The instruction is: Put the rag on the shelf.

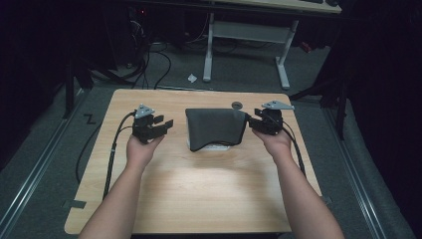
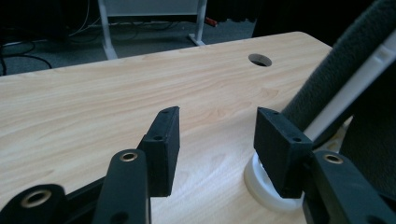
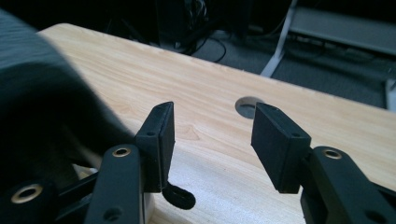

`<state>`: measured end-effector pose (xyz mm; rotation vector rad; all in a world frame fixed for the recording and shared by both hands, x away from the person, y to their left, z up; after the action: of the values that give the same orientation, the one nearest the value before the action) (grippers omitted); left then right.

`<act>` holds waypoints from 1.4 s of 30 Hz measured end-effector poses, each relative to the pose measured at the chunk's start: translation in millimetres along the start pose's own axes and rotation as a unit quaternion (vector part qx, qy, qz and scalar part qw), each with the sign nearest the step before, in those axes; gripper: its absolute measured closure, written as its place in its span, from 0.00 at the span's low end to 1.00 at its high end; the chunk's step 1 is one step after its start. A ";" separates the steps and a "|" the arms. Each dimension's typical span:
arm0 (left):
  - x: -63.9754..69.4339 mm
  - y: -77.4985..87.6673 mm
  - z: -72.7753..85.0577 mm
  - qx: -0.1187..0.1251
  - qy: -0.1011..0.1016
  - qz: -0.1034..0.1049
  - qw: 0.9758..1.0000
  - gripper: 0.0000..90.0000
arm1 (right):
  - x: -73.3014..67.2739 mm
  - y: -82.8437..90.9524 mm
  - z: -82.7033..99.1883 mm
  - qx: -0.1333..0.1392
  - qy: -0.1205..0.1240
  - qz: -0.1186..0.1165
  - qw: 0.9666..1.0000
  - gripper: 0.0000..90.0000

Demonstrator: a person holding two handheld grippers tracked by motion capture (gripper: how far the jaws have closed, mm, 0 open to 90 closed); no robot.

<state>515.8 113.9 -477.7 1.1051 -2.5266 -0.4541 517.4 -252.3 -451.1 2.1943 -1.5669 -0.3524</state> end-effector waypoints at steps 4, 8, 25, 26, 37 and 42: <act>3.4 10.8 8.9 -0.002 -0.004 0.002 1.000 0.56 | -4.1 11.7 4.6 -0.001 0.008 0.001 1.000 0.54; 10.8 21.7 18.6 0.001 -0.004 0.008 1.000 0.55 | -11.4 25.7 9.6 0.013 0.015 0.000 1.000 0.54; 76.2 44.2 92.0 -0.035 -0.014 0.068 0.997 0.53 | -67.6 76.2 68.3 0.027 0.052 -0.014 0.998 0.53; 80.7 44.2 97.9 -0.044 -0.021 0.069 0.996 0.53 | -72.9 77.2 74.9 0.022 0.055 -0.016 0.998 0.53; 131.1 49.5 133.5 -0.093 -0.082 0.087 0.988 0.48 | -118.1 89.1 146.4 -0.039 0.101 -0.045 0.993 0.53; 117.0 51.0 129.1 -0.079 -0.045 0.089 0.992 0.48 | -118.8 82.8 146.8 -0.040 0.100 -0.048 0.993 0.52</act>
<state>353.0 78.7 -549.8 0.8101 -2.5854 -0.6547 344.6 -191.0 -545.4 2.1731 -1.3224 -0.2116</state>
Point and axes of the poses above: each handheld gripper's, and its own axes: y roughly backward along the jaws, z roughly out of its underside, x roughly to its right, the point moved 5 cm from there along -y, roughly forward along the jaws, and after that the axes turned 5 degrees about z, right-handed, at the moved point
